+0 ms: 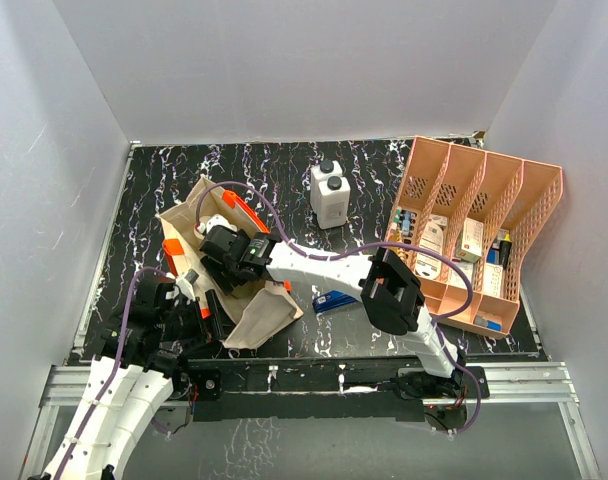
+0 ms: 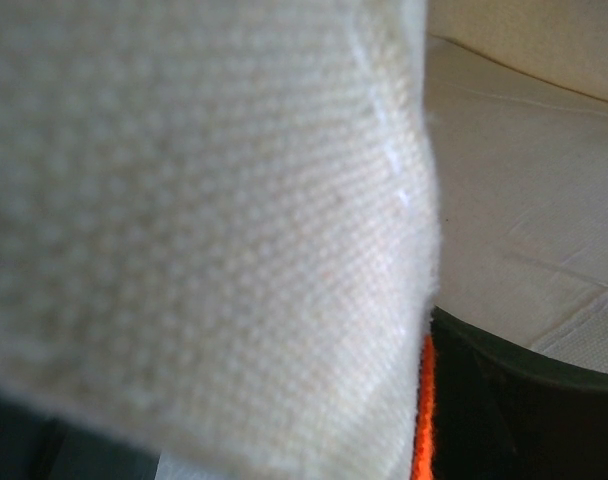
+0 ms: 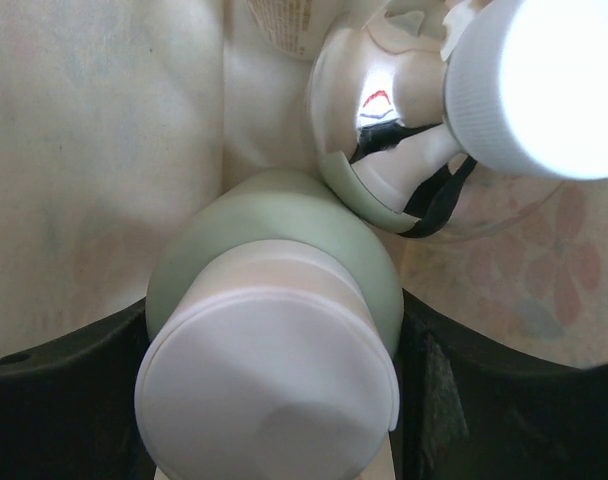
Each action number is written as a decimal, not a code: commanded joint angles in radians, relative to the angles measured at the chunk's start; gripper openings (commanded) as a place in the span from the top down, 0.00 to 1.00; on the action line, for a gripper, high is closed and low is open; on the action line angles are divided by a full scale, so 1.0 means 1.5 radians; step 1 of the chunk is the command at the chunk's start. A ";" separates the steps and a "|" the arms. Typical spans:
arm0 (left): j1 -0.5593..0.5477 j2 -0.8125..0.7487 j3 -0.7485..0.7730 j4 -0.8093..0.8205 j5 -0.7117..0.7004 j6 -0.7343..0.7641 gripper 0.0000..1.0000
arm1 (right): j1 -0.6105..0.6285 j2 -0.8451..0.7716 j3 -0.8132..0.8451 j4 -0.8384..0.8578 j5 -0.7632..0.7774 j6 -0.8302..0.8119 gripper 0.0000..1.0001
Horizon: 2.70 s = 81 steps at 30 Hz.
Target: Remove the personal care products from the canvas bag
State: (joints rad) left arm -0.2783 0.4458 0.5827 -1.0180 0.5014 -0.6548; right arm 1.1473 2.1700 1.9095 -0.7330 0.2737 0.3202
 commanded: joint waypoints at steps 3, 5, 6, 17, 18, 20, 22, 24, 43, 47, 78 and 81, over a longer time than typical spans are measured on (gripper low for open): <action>-0.002 0.010 0.016 -0.039 0.015 0.013 0.19 | -0.005 -0.082 0.008 0.086 -0.023 -0.002 0.92; -0.002 0.011 0.015 -0.036 0.016 0.012 0.18 | -0.005 -0.107 -0.007 0.108 -0.021 0.003 0.92; -0.002 0.012 0.016 -0.034 0.017 0.011 0.18 | -0.006 -0.119 -0.015 0.118 -0.025 0.005 0.92; -0.002 0.017 0.020 -0.032 0.012 0.014 0.18 | -0.054 -0.248 -0.117 0.241 -0.149 0.090 0.92; -0.002 0.018 0.020 -0.032 0.012 0.014 0.18 | -0.060 -0.260 -0.129 0.255 -0.167 0.100 0.92; -0.002 0.018 0.021 -0.032 0.012 0.014 0.18 | -0.073 -0.278 -0.152 0.284 -0.196 0.121 0.92; -0.002 0.017 0.021 -0.033 0.012 0.015 0.18 | -0.082 -0.307 -0.169 0.304 -0.213 0.133 0.92; -0.002 0.017 0.022 -0.033 0.011 0.013 0.18 | -0.091 -0.322 -0.185 0.320 -0.226 0.144 0.92; -0.002 0.045 0.038 -0.024 0.011 0.022 0.18 | -0.212 -0.501 -0.326 0.519 -0.393 0.308 0.92; -0.002 0.047 0.039 -0.025 0.010 0.023 0.18 | -0.237 -0.543 -0.352 0.523 -0.380 0.306 0.92; -0.002 0.035 0.049 -0.038 0.002 0.021 0.18 | -0.323 -0.527 -0.552 0.329 0.072 -0.014 0.92; -0.002 0.035 0.052 -0.042 -0.001 0.021 0.18 | -0.331 -0.488 -0.536 0.340 0.071 -0.025 0.92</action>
State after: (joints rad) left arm -0.2783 0.5068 0.6250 -1.0302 0.4889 -0.6285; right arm 0.6662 1.4120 1.0355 -0.4324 0.3191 0.3229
